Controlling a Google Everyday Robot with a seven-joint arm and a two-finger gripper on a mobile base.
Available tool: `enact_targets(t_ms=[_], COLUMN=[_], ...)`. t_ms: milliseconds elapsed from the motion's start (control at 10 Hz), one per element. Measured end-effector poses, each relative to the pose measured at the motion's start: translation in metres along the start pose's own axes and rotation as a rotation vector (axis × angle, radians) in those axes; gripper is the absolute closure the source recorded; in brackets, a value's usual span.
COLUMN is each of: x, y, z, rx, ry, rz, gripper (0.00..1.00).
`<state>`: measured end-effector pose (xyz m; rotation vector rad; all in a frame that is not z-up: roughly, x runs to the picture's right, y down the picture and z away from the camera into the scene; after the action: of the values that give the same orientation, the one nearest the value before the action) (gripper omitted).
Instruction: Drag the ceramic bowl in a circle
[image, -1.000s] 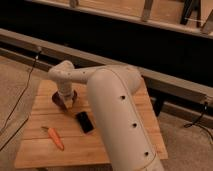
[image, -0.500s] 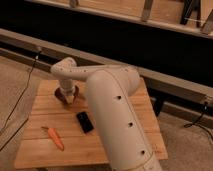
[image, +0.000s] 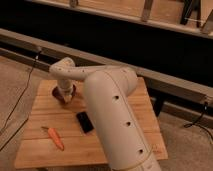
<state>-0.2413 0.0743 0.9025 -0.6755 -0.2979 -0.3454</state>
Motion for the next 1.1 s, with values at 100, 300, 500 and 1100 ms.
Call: enact_targets(t_ms=[100, 300, 500, 1100], x=[-0.002, -0.005, -0.007, -0.013], y=[0.0, 0.001, 0.002, 0.008], z=[0.0, -0.001, -0.003, -0.003], rx=[0.004, 0.013, 0.023, 0.028], ry=[-0.009, -0.024, -0.033, -0.046], rz=[-0.006, -0.019, -0.032, -0.085], gripper=[0.55, 0.39, 0.35, 0.35])
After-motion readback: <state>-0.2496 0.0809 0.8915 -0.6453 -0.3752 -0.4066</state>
